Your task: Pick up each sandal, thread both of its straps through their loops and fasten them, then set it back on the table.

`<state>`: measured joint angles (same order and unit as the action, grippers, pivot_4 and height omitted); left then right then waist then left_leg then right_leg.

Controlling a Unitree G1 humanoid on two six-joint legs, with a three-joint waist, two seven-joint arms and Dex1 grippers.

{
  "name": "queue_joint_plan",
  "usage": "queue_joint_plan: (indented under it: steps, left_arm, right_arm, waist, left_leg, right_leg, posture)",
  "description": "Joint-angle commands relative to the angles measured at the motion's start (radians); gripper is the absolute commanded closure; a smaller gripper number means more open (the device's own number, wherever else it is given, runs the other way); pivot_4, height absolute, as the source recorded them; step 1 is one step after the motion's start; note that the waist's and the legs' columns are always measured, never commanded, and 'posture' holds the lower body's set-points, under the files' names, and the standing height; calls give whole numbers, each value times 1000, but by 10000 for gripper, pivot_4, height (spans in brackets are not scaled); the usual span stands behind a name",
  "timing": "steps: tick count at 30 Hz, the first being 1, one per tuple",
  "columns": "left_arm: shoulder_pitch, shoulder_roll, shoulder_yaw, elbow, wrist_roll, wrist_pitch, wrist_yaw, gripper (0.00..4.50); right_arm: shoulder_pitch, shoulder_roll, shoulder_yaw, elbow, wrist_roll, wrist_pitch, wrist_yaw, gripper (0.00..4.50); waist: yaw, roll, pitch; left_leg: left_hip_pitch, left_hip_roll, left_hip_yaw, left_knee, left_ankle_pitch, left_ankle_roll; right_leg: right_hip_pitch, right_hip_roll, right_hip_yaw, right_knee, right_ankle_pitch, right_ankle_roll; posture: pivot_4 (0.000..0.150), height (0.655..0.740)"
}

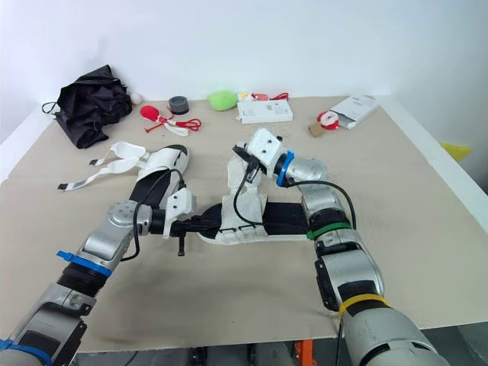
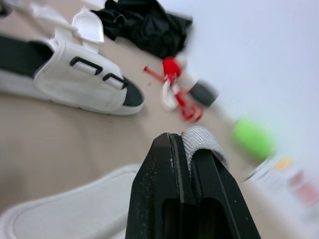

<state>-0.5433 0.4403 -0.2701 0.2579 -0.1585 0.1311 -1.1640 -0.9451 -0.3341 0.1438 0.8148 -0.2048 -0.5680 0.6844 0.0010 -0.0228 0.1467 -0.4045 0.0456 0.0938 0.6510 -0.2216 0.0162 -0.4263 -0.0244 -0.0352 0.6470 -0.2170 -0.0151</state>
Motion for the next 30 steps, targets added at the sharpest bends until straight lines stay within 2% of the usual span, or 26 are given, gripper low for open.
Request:
queue_joint_plan:
  steps: [1,4,8,15,22,30]
  left_arm:
    - [39,-1,-67,69,55,32,-14,45000]
    - [33,-9,-72,82,57,24,-18,45000]
    - [24,-19,-77,102,62,13,-26,45000]
    - [3,-40,-82,140,70,-8,-34,45000]
    - [-19,-61,-85,178,76,-26,-38,45000]
    - [-50,-99,-85,255,84,-69,-42,45000]
  right_arm:
    - [35,-83,50,-107,-185,-206,-182,44367]
    - [53,-172,93,-155,-406,-347,-432,44367]
    - [47,-270,173,-192,-706,-380,-808,44367]
    - [51,-373,320,-289,-1011,-399,-1246,44367]
    - [71,-482,424,-430,-1192,-346,-1435,44367]
    - [25,-532,445,-384,-1293,-133,-1421,44367]
  waist:
    - [0,0,0]
    - [7,0,0]
    - [6,0,0]
    - [7,0,0]
    - [8,-1,0]
    - [10,-2,0]
  left_leg:
    - [0,0,0,0,0,0]
    - [0,-2,0,0,0,0]
    - [0,-3,2,0,0,-1]
    - [0,-8,3,0,0,-1]
    - [-1,-16,2,0,-1,3]
    - [-1,-21,2,3,-2,9]
  right_leg:
    - [0,0,0,0,0,0]
    - [0,-1,-1,0,-1,0]
    - [-1,-5,1,0,-3,-2]
    - [0,-10,2,0,-4,1]
    - [1,-16,2,0,-6,7]
    - [4,-19,2,0,-6,13]
  posture:
    - [1500,7400]
    - [1500,7400]
    - [1500,7400]
    - [1500,7400]
    - [1500,7400]
    - [1500,7400]
